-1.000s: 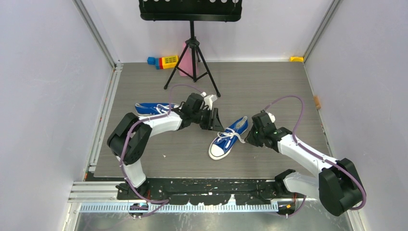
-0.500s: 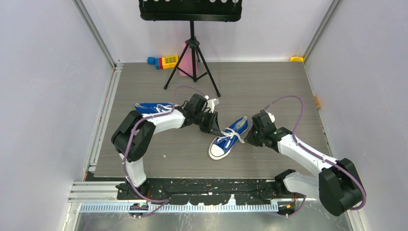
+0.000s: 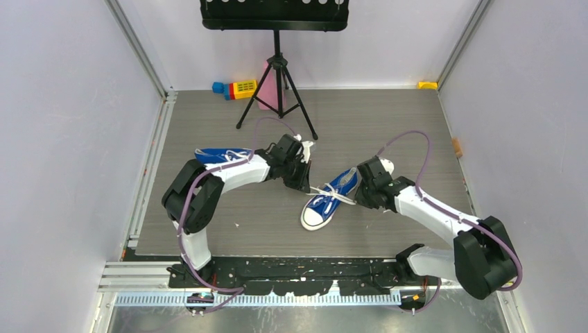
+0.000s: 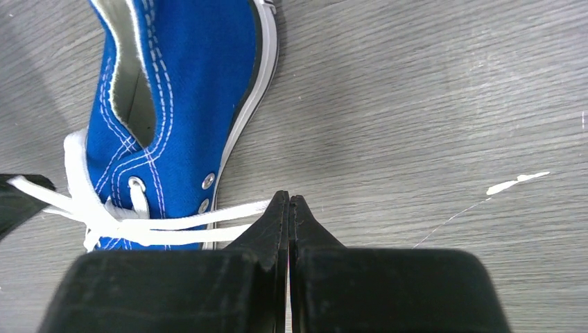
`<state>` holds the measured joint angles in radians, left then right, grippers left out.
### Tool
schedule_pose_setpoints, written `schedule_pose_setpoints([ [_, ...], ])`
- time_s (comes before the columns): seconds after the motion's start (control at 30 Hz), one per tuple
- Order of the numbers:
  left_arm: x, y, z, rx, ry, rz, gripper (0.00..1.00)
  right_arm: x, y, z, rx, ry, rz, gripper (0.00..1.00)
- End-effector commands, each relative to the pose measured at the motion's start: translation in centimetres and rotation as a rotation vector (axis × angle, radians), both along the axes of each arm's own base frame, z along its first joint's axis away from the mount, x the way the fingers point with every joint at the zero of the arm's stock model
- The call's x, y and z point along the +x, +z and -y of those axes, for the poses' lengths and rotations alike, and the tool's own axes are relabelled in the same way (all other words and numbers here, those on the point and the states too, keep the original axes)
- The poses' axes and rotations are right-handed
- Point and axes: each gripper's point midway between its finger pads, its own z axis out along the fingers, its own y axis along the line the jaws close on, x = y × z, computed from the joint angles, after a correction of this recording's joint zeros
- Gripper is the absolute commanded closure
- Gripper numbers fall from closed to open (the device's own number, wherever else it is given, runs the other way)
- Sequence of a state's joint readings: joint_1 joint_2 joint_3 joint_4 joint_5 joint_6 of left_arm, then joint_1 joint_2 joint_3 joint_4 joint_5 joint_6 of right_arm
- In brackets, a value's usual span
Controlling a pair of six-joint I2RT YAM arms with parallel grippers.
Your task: Tie the shoes
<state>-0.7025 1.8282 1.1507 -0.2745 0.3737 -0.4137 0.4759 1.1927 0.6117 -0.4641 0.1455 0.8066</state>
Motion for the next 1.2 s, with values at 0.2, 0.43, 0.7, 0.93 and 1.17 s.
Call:
schedule_pose_setpoints([
  [0.2,3.2,-0.9,-2.3,0.244,0.044,0.186,1.0,1.2,0.0,1.5,-0.268,0.01,0.02,1.0],
  [0.43,2.6,-2.0,-2.2,0.342,0.046,0.212,1.0,0.9,-1.1,2.2,-0.378,0.006,0.0,1.0],
  [0.7,2.4,-2.4,-3.4,0.482,0.072,0.26,1.0,1.0,-1.4,3.1,-0.463,0.003,-0.001,1.0],
  [0.93,1.9,-3.0,-3.7,0.507,0.075,0.268,1.0,1.2,-1.3,3.5,-0.502,-0.017,-0.001,1.0],
  [1.17,1.9,-2.4,-3.2,0.466,0.08,0.279,1.0,1.6,-1.3,2.3,-0.454,0.01,0.01,1.0],
])
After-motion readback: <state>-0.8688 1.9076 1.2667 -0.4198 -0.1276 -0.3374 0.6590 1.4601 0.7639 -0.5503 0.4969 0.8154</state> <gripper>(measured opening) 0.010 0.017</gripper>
